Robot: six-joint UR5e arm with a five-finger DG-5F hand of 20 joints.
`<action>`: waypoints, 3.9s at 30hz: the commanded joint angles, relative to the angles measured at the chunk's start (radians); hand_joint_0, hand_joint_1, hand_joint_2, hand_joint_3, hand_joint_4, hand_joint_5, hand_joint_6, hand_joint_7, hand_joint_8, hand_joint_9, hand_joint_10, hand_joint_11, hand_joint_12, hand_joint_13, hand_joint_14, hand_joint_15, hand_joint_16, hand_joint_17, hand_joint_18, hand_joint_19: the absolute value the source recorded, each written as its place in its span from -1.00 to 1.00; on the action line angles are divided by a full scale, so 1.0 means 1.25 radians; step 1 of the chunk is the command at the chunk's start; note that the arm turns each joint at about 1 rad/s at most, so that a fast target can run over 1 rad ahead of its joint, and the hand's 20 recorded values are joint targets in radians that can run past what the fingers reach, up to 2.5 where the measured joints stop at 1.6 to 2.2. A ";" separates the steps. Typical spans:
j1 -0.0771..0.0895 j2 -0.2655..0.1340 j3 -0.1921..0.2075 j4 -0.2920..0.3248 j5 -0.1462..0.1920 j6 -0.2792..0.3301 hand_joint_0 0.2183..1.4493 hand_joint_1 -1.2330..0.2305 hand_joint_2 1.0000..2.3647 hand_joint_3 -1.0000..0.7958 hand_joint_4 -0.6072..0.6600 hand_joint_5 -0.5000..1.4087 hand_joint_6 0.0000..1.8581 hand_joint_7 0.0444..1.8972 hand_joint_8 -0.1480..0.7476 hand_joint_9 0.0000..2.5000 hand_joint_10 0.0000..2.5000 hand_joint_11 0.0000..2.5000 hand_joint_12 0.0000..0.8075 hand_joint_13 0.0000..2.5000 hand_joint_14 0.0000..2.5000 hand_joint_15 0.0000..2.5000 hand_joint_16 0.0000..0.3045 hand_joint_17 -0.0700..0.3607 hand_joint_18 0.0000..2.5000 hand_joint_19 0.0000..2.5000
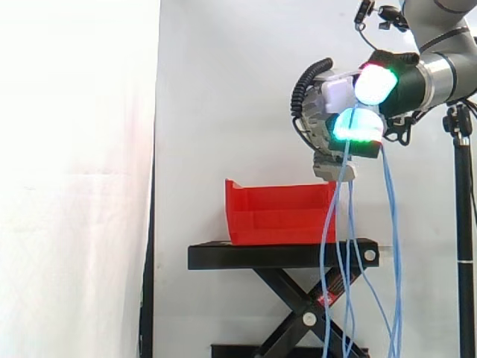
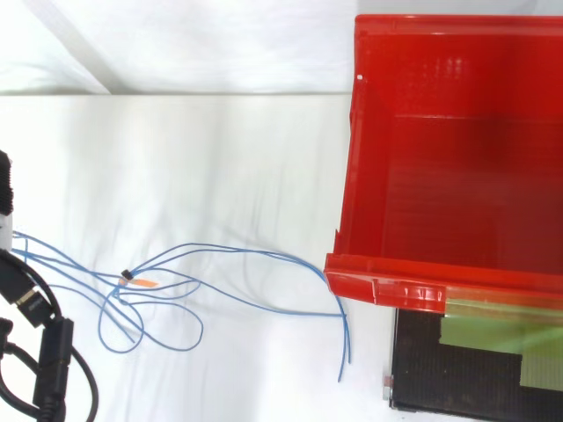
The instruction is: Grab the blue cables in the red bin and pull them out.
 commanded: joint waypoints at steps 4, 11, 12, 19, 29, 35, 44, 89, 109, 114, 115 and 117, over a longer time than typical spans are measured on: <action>0.000 0.000 0.000 0.000 0.001 0.000 -0.26 -0.39 -1.00 -1.00 0.50 0.43 -0.66 -0.35 0.06 0.03 -0.99 0.20 -0.05 0.11 -0.19 -0.09 -0.64 -0.10 -0.30 -0.21; 0.001 0.000 0.000 0.000 0.001 0.000 -0.33 -0.37 -1.00 -1.00 0.51 0.50 -0.66 -0.34 0.10 0.09 -0.99 0.22 0.01 0.16 -0.22 -0.07 -0.62 -0.07 -0.27 -0.23; 0.002 0.000 0.000 0.000 0.001 0.000 -0.33 -0.37 -1.00 -1.00 0.53 0.50 -0.66 -0.34 0.10 0.09 -0.99 0.22 -0.01 0.16 -0.22 -0.07 -0.62 -0.07 -0.27 -0.23; 0.002 0.000 -0.001 0.000 0.001 0.000 -0.30 -0.44 -1.00 -1.00 0.50 0.52 -0.61 -0.34 0.08 0.12 -0.99 0.23 -0.04 0.18 -0.27 -0.04 -0.63 -0.09 -0.26 -0.23; 0.002 0.000 -0.001 -0.002 0.001 0.000 0.04 -0.65 -1.00 -1.00 0.40 0.49 -0.59 -0.32 -0.06 0.08 -0.99 0.27 -0.18 0.15 -0.37 0.08 -0.70 -0.20 -0.31 -0.19; 0.002 0.000 0.000 0.000 0.000 0.000 0.12 -0.69 -1.00 -0.98 0.38 0.47 -0.57 -0.34 -0.08 0.07 -0.99 0.27 -0.18 0.15 -0.38 0.08 -0.70 -0.20 -0.32 -0.18; 0.002 0.000 0.000 0.000 0.001 0.000 0.18 -0.71 -1.00 -0.91 0.38 0.44 -0.53 -0.36 -0.06 0.05 -0.99 0.25 -0.19 0.14 -0.37 0.07 -0.70 -0.21 -0.33 -0.19; 0.002 0.000 -0.001 0.001 0.001 0.000 0.01 -0.59 -1.00 -1.00 0.40 0.53 -0.57 -0.31 -0.05 0.13 -0.98 0.28 -0.16 0.19 -0.43 0.12 -0.71 -0.21 -0.29 -0.18; 0.002 0.000 -0.001 0.001 0.000 0.000 -0.01 -0.62 -1.00 -1.00 0.41 0.50 -0.56 -0.33 -0.05 0.09 -0.98 0.25 -0.17 0.16 -0.41 0.09 -0.71 -0.21 -0.32 -0.17; 0.002 0.000 -0.001 0.001 0.000 0.000 -0.01 -0.64 -1.00 -1.00 0.41 0.50 -0.57 -0.33 -0.06 0.08 -0.99 0.25 -0.18 0.15 -0.40 0.09 -0.71 -0.21 -0.32 -0.17; 0.002 0.000 -0.001 0.001 0.000 0.000 0.00 -0.65 -1.00 -1.00 0.41 0.50 -0.57 -0.32 -0.07 0.08 -0.99 0.25 -0.18 0.16 -0.40 0.08 -0.71 -0.21 -0.32 -0.17; 0.002 0.000 -0.001 0.000 0.000 0.000 0.01 -0.67 -1.00 -1.00 0.41 0.50 -0.57 -0.32 -0.06 0.08 -0.99 0.25 -0.19 0.16 -0.40 0.09 -0.71 -0.21 -0.33 -0.17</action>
